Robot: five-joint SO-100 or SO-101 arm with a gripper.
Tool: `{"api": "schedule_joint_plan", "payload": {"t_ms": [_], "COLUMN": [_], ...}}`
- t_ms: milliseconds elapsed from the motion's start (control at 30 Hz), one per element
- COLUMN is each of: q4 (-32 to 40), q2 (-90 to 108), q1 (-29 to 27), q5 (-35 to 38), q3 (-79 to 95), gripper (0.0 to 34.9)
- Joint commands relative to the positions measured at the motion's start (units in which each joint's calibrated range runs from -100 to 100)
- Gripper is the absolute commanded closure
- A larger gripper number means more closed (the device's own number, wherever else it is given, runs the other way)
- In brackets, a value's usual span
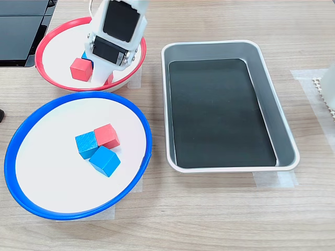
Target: Relocate any misplaced blocks to their matching dishes.
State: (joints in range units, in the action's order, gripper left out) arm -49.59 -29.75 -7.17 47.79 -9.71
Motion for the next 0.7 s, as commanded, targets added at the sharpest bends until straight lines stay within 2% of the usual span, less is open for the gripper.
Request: {"api": "schedule_joint_plan", "payload": {"t_ms": [0,100,133,333,533,667], "q4": [-0.8,-1.3,-1.54,-1.87,-1.63,-0.72], "q2": [-1.59,-3.47,-3.98,-1.93,4.38,9.07], "q1": [-0.31,-0.6,-0.78,-0.97,-2.67,-3.8], "q5": [0.59,0.63,0.63,-0.73,-3.81,-5.27], "q3": [-5.9,-8.36,-9.09,-9.73,-8.0,-4.81], "gripper": [31.1,24.0,22.8,21.8,16.7,14.9]}}
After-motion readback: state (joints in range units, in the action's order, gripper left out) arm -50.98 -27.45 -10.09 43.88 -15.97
